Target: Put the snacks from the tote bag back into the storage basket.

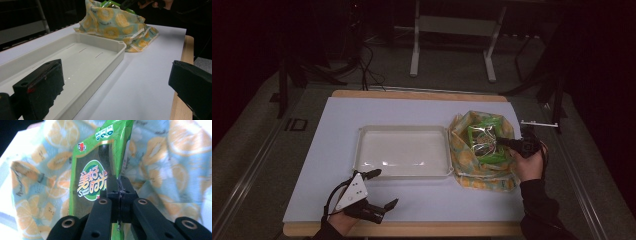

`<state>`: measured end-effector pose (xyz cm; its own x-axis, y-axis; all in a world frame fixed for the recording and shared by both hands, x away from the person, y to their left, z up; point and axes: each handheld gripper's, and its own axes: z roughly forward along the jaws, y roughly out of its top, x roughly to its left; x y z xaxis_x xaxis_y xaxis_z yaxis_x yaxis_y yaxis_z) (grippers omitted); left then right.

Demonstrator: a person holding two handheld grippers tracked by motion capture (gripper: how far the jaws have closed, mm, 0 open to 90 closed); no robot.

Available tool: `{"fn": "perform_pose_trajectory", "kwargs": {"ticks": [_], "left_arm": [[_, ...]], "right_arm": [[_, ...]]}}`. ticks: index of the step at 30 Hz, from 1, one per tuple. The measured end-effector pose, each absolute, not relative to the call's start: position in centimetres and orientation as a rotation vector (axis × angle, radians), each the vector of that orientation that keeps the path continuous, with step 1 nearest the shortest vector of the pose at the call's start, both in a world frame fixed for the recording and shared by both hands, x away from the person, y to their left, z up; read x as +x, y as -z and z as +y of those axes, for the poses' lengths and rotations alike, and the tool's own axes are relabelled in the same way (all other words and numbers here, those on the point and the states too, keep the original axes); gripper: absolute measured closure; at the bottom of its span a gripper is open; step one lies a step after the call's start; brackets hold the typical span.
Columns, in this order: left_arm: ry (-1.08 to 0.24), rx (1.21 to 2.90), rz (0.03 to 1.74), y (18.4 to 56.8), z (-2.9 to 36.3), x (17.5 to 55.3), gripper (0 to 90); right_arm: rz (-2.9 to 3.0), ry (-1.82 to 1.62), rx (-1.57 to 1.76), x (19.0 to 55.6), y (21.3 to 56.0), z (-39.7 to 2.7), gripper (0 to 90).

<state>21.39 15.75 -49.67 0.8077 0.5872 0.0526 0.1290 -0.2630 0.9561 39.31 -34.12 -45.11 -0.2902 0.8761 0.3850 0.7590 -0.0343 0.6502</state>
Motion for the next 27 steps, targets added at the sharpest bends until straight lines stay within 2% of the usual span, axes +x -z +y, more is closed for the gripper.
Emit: {"fn": "perform_pose_trajectory", "kwargs": {"ticks": [27], "left_arm": [[-0.488,1.811,0.549,49.7,15.7,21.4,0.6]], "right_arm": [[1.959,-1.303,1.807,37.0,43.0,-37.6,88.8]]}}
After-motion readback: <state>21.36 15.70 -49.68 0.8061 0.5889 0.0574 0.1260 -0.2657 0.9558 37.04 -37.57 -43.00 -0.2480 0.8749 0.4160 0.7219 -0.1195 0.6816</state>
